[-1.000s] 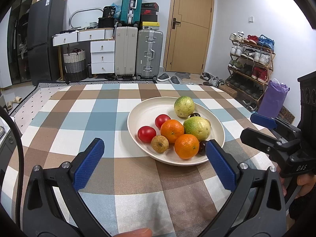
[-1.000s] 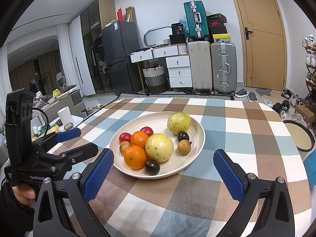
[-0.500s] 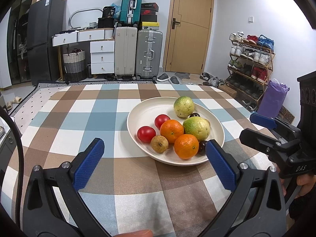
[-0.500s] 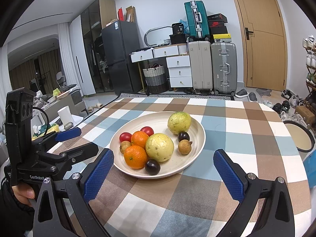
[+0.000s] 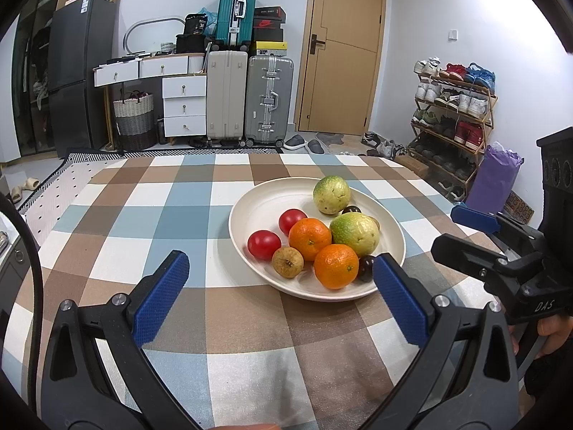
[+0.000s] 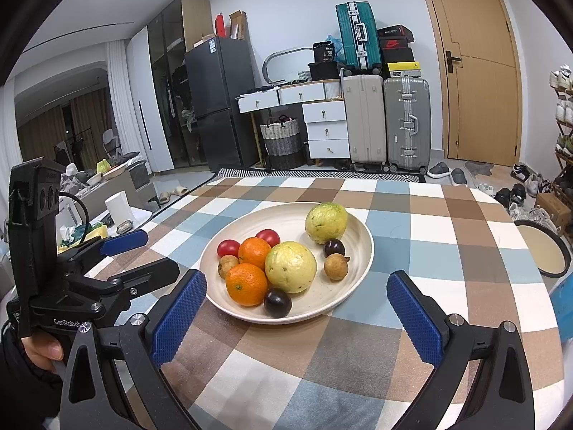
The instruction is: Organize fruits
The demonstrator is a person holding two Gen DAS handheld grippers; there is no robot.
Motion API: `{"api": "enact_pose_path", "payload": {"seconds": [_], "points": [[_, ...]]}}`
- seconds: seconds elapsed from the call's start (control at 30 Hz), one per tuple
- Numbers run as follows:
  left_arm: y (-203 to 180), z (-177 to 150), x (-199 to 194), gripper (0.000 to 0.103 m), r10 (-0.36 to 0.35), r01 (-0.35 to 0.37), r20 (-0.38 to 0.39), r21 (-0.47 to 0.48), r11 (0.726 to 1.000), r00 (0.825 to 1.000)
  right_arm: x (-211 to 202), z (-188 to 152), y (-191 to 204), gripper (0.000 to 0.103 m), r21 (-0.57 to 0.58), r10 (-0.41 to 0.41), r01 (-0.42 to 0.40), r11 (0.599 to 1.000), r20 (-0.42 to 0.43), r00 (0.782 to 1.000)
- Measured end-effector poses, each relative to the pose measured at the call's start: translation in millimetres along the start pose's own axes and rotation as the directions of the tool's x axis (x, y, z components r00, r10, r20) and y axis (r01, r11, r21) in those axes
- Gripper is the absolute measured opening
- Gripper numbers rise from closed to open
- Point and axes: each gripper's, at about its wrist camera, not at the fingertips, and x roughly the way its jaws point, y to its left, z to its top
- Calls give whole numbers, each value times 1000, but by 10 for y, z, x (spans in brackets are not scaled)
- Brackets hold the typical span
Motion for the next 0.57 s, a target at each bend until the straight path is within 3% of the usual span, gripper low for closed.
{"api": "enact_pose_path", "payload": {"seconds": [0.57], "points": [[6, 5, -22, 102, 6, -6, 6, 5, 1000, 1000, -2, 0, 14, 103, -5, 0, 0, 1000, 2, 1000]]}}
